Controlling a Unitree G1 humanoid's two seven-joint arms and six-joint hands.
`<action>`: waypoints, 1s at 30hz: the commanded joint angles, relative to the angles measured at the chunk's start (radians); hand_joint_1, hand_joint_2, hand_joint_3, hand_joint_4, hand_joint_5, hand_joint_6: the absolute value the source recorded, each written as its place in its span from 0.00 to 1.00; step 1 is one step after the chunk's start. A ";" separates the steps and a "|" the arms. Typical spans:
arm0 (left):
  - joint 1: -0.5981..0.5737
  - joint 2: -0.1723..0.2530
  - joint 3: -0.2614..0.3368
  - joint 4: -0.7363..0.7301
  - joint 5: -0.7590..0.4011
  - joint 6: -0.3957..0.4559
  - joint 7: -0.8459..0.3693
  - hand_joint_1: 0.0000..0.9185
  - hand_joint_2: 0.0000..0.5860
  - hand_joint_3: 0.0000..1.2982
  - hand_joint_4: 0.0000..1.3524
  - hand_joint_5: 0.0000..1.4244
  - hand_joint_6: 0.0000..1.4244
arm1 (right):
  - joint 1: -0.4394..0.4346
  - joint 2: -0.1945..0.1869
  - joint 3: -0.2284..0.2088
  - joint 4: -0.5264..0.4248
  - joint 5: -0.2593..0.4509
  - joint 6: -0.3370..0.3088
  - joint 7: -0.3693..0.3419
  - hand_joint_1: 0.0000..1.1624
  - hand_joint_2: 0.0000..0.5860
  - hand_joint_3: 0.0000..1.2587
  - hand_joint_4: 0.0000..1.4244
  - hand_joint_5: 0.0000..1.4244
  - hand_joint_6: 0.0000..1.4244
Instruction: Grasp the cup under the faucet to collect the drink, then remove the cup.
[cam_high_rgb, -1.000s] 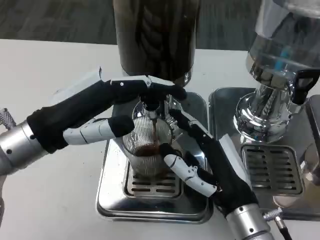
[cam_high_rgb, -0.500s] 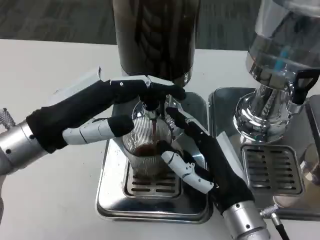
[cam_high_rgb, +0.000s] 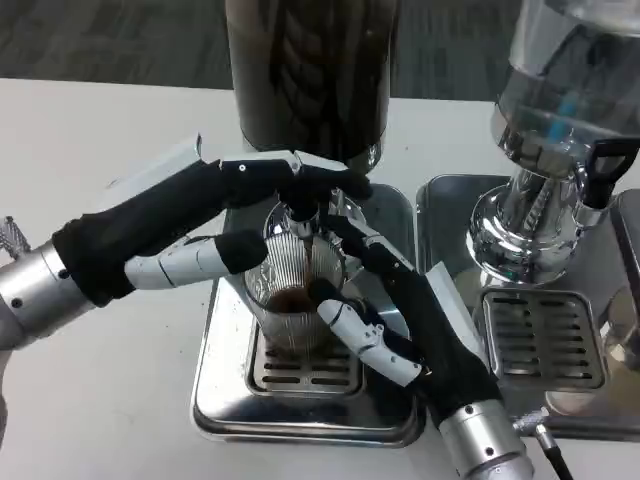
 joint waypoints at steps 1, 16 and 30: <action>0.027 0.012 0.005 -0.001 0.015 -0.007 -0.001 0.00 0.16 0.26 0.17 0.12 0.18 | -0.004 -0.001 -0.006 0.008 0.008 -0.016 0.002 0.32 0.44 0.15 0.10 0.10 0.07; 0.094 -0.002 0.135 0.008 0.009 -0.056 0.151 0.00 0.18 0.26 0.17 0.12 0.20 | -0.023 0.005 -0.010 0.045 0.010 -0.031 0.000 0.32 0.44 0.15 0.09 0.10 0.07; 0.159 0.004 0.208 0.009 -0.004 -0.036 0.201 0.00 0.21 0.27 0.20 0.14 0.22 | -0.029 0.006 -0.006 0.052 0.008 -0.032 0.013 0.31 0.41 0.11 0.06 0.07 0.04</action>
